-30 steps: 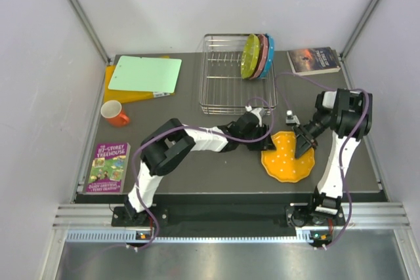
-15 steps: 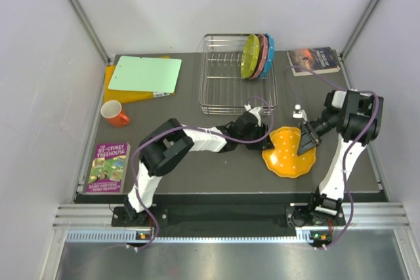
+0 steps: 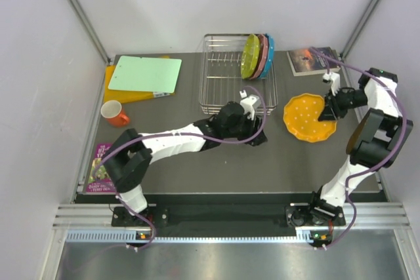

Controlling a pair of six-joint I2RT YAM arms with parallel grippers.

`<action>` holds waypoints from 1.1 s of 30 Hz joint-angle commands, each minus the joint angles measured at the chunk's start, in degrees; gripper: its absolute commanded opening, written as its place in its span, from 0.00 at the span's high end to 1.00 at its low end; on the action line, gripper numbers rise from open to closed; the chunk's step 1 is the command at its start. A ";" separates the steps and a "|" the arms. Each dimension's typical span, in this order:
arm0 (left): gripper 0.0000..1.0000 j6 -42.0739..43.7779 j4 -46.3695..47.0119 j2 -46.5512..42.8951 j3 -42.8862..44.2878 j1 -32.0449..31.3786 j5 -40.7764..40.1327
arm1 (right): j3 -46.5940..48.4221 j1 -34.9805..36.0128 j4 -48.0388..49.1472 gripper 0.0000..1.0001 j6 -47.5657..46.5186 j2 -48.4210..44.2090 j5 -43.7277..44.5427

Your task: Load the plates into the dish rack

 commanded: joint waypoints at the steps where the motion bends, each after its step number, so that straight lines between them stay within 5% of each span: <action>1: 0.47 8.88 -4.43 -7.16 -1.83 2.31 0.18 | 2.81 -0.15 -8.45 1.00 -0.03 -5.01 -11.20; 7: 0.46 13.02 -9.07 -12.96 -3.77 7.14 0.01 | 9.99 -3.49 -8.10 1.00 10.59 -3.52 -24.37; 14: 0.46 17.07 -11.03 -18.06 -4.21 15.05 -1.49 | 37.85 -4.11 -6.62 1.00 32.81 -0.01 -27.92; 18: 0.45 17.77 -9.45 -21.31 -4.21 20.94 -3.42 | 35.23 -1.75 9.01 1.00 46.72 -4.04 -23.19; 29: 0.43 16.37 -9.01 -25.62 -3.68 33.25 -7.28 | 44.65 14.60 26.86 1.00 79.41 0.26 -7.81; 33: 0.42 16.71 -8.31 -24.04 -3.94 35.27 -12.89 | 45.96 20.57 28.29 1.00 78.20 1.58 1.41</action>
